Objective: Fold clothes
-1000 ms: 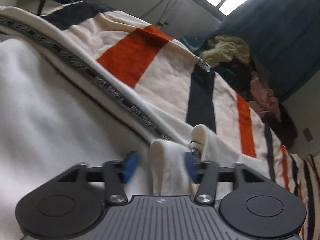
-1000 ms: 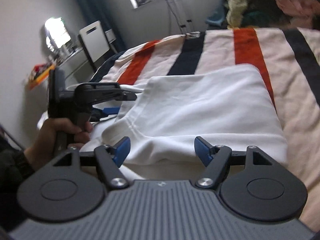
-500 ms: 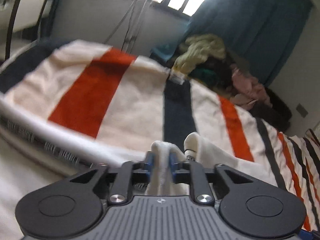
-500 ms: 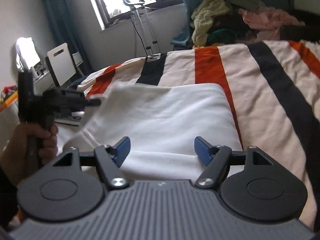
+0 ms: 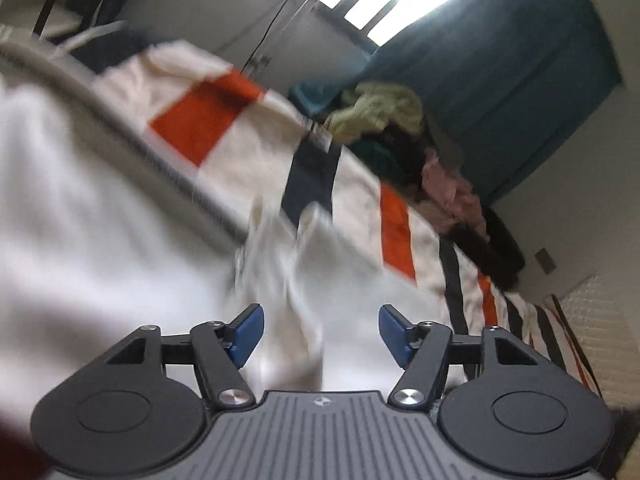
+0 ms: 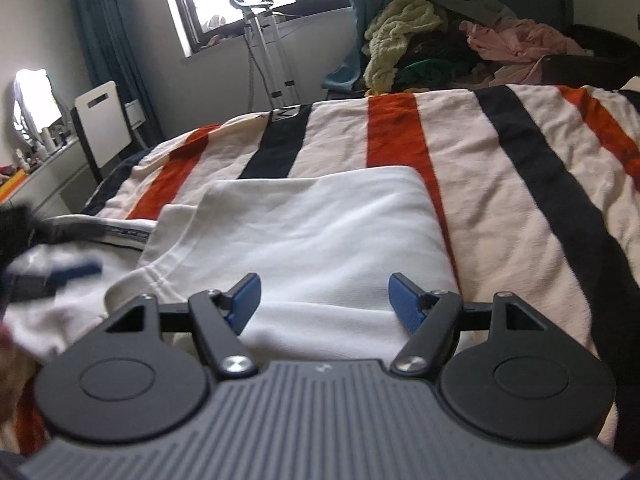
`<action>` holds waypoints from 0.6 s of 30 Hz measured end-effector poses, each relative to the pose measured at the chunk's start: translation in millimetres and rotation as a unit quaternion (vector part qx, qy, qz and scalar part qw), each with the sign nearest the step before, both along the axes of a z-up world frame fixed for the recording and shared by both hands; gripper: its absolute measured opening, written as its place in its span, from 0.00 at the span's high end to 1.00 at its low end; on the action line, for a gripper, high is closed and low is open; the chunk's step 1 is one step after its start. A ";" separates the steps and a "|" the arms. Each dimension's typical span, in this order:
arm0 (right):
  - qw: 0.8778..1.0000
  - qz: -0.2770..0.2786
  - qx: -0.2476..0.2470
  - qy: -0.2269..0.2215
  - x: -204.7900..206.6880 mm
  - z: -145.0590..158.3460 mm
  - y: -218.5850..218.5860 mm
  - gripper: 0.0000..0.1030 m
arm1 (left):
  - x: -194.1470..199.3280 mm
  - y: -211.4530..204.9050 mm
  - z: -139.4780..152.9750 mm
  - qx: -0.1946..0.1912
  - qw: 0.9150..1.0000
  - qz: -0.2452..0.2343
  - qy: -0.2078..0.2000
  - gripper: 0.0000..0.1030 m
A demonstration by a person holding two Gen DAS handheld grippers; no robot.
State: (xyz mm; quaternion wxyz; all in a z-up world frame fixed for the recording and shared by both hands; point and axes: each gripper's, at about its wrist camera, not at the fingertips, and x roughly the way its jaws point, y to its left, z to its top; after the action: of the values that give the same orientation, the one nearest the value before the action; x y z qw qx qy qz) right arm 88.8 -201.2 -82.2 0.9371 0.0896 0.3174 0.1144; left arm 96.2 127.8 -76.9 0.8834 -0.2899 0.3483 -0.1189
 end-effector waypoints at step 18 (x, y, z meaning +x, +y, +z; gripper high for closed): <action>0.999 0.008 0.002 0.054 3.5 -22.7 8.5 0.28 | 11.6 -29.7 -22.7 0.066 0.997 -0.035 0.035 0.45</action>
State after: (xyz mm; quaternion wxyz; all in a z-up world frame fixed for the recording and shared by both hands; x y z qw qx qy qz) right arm 92.3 -192.7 -104.9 0.9175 0.0953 0.3677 0.1177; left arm 107.8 98.1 -99.5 0.8833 -0.2223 0.3961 -0.1160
